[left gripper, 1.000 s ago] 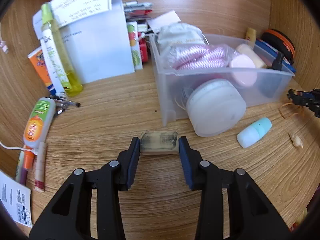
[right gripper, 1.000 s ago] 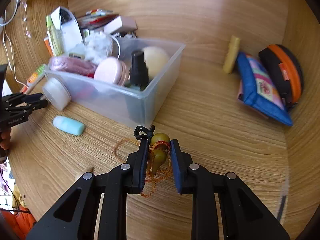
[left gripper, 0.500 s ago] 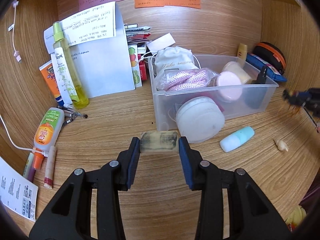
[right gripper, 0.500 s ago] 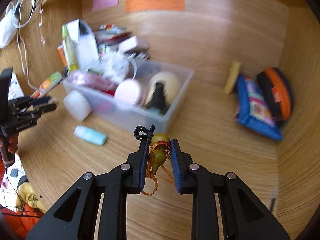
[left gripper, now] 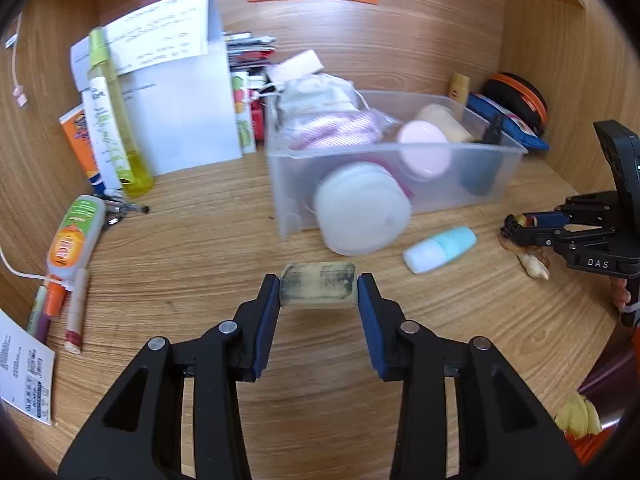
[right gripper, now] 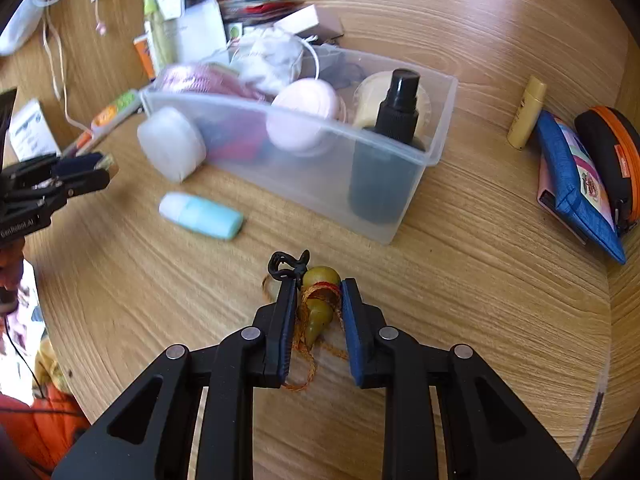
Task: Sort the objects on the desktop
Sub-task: 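Lift and carry the gourd keychain and soap bar over the clear box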
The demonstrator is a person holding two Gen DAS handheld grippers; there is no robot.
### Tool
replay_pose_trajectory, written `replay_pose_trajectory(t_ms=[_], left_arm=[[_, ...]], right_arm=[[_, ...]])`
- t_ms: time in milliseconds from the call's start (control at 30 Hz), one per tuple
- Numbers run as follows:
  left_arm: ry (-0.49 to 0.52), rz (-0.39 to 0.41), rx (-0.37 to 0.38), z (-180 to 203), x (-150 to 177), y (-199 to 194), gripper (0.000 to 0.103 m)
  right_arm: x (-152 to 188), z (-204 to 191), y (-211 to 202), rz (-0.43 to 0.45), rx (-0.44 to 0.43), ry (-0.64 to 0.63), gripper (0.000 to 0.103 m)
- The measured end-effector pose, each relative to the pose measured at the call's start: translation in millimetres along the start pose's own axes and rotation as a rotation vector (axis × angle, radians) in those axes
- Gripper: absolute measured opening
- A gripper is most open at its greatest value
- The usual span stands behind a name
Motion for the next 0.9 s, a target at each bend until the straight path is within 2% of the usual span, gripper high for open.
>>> replay_pose_trajectory(t_ms=[167, 267, 467, 500, 533, 667, 900], left_arm=[[0.028, -0.015, 0.021, 15, 5, 2, 0.039], [0.035, -0.017, 0.03, 20, 6, 1, 0.039], [0.041, -0.023, 0.037, 25, 6, 2, 0.039], [0.039, -0.023, 0.037, 25, 6, 2, 0.039], [0.036, -0.023, 0.038, 26, 6, 2, 0.039], [0.025, -0.014, 0.043, 26, 3, -1, 0.039], [0.004, 0.024, 0.051, 24, -8, -10, 0.039]], right_arm=[[7, -3, -2, -0.008, 0.012, -0.026, 0.02], [10, 1, -3, -0.016, -0.001, -0.013, 0.026], [17, 6, -6, 0.006, -0.012, 0.002, 0.026], [16, 6, -6, 0.011, -0.014, 0.004, 0.026], [16, 6, -6, 0.014, -0.01, 0.008, 0.018], [15, 8, -8, 0.023, -0.011, 0.025, 0.018], [0, 24, -35, 0.099, 0.021, 0.065, 0.018]])
Point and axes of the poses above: each gripper's, at about its wrist camera, not at the fingertips, and y roughly the way its jaws point, z to its right, x to its underside, the point moved 6 cm from there along y, roughly the way its jaws point, and after that the axes turned 10 degrees about -y, right-handed, at the moved point
